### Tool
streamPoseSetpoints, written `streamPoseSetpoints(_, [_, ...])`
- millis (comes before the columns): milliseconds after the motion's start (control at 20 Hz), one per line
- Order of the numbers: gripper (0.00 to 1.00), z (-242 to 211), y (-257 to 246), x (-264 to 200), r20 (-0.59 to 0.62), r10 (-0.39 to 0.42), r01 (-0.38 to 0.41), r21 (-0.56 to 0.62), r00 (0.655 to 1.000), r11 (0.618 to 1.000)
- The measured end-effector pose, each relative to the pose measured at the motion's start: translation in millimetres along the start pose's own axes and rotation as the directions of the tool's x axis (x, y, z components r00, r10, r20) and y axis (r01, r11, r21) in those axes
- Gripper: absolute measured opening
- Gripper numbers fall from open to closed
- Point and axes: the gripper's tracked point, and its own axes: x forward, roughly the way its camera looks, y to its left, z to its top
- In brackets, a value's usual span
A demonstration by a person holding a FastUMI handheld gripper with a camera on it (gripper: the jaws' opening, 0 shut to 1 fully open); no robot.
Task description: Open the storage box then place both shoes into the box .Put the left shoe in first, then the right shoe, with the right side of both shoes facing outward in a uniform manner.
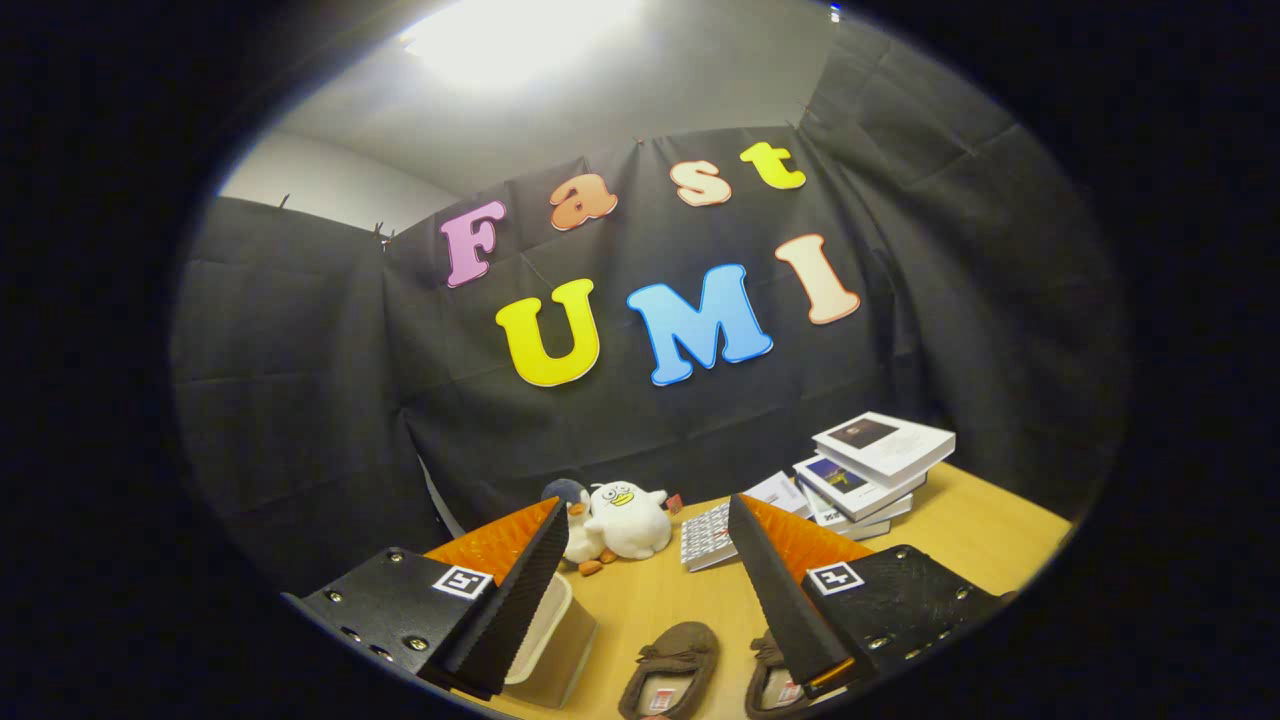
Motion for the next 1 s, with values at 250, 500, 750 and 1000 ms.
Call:
streamPoseSetpoints(250, [0.99,-50,17,8,-0.132,0.087,-0.054,0.236,0.987,0.97])
streamPoseSetpoints(500, [0.97,-94,36,15,-0.228,0.191,-0.06,0.48,0.955,0.875])
streamPoseSetpoints(750, [0.97,-141,62,19,-0.312,0.305,-0.052,0.617,0.9,0.785])
streamPoseSetpoints(1000, [0.97,-185,82,20,-0.381,0.397,-0.013,0.708,0.835,0.706])
